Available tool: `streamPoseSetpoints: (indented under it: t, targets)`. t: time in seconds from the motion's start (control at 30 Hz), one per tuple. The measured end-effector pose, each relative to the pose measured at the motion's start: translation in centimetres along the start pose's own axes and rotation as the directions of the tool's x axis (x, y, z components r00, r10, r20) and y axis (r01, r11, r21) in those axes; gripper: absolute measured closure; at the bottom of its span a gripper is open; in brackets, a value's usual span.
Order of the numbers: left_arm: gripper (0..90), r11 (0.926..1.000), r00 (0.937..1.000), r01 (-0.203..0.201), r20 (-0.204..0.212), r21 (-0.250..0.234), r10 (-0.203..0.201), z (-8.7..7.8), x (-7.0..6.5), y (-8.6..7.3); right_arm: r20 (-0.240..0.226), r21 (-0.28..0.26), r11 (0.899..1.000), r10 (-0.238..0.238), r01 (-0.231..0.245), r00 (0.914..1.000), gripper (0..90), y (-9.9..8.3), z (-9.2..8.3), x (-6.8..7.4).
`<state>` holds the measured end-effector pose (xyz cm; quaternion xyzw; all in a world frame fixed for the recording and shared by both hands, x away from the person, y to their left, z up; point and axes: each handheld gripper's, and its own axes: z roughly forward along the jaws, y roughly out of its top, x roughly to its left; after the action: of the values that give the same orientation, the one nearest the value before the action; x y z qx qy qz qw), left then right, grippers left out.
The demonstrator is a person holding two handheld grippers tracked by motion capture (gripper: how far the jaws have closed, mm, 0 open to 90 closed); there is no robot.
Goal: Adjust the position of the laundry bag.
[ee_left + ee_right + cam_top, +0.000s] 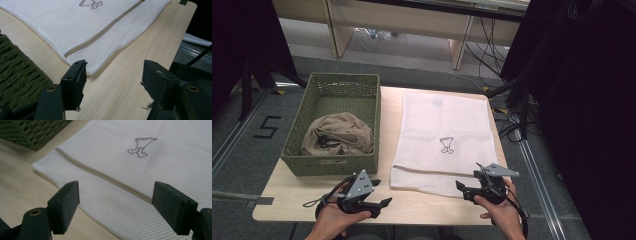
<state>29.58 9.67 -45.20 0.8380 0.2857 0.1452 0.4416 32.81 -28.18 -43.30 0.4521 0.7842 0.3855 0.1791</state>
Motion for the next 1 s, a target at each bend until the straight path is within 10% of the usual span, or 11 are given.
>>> streamPoseSetpoints:
  t: [0.37,1.0]
  targets:
    - [79.5,0.9988,0.9997,-0.022,-0.009,0.044,0.022,4.1,0.9,1.6,0.0,0.006,1.0,0.003,-0.003,1.0,31.9,0.1,0.3,-0.4]
    - [89.5,0.9904,0.9989,-0.032,-0.028,0.135,0.036,11.4,2.8,1.9,0.023,0.013,1.0,-0.004,0.004,0.9997,32.7,0.3,0.8,-1.2]
